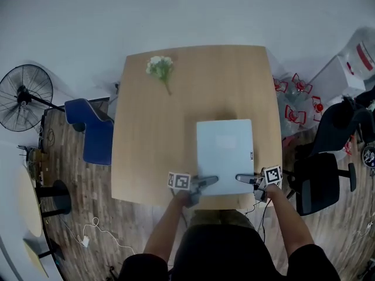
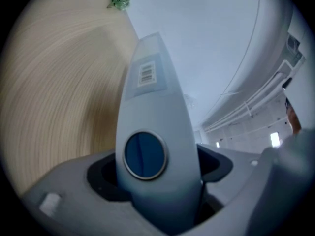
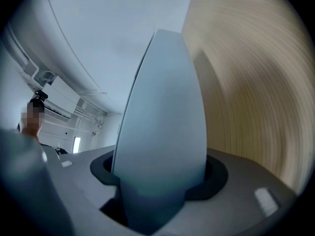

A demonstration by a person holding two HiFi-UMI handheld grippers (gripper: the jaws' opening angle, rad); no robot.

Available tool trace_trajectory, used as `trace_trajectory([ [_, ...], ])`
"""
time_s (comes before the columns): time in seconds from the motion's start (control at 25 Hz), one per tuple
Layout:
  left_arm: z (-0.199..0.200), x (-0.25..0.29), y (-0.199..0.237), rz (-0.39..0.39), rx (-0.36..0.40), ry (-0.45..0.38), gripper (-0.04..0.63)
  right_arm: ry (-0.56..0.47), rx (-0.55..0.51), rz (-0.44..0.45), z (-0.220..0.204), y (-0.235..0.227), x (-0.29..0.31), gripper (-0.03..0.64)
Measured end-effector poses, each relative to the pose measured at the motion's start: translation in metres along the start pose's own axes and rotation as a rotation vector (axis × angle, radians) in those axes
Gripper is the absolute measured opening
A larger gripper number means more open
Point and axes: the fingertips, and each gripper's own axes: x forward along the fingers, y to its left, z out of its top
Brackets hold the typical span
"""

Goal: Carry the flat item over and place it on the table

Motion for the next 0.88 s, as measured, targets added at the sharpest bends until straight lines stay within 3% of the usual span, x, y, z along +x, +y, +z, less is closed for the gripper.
trace_trajectory([
  [0.24, 0.056, 0.015, 0.042, 0.02, -0.037, 0.059, 0.397, -0.048, 0.067, -0.043, 0.054, -0.046, 0.012, 0.33],
  [0.6, 0.102, 0.03, 0.08, 0.101, -0.042, 0.078, 0.397, -0.048, 0.075, -0.1, 0.102, -0.082, 0.021, 0.348],
  [0.88, 0.131, 0.033, 0.1, 0.178, -0.026, 0.058, 0.42, -0.046, 0.12, -0.255, 0.124, -0.112, 0.017, 0.362],
])
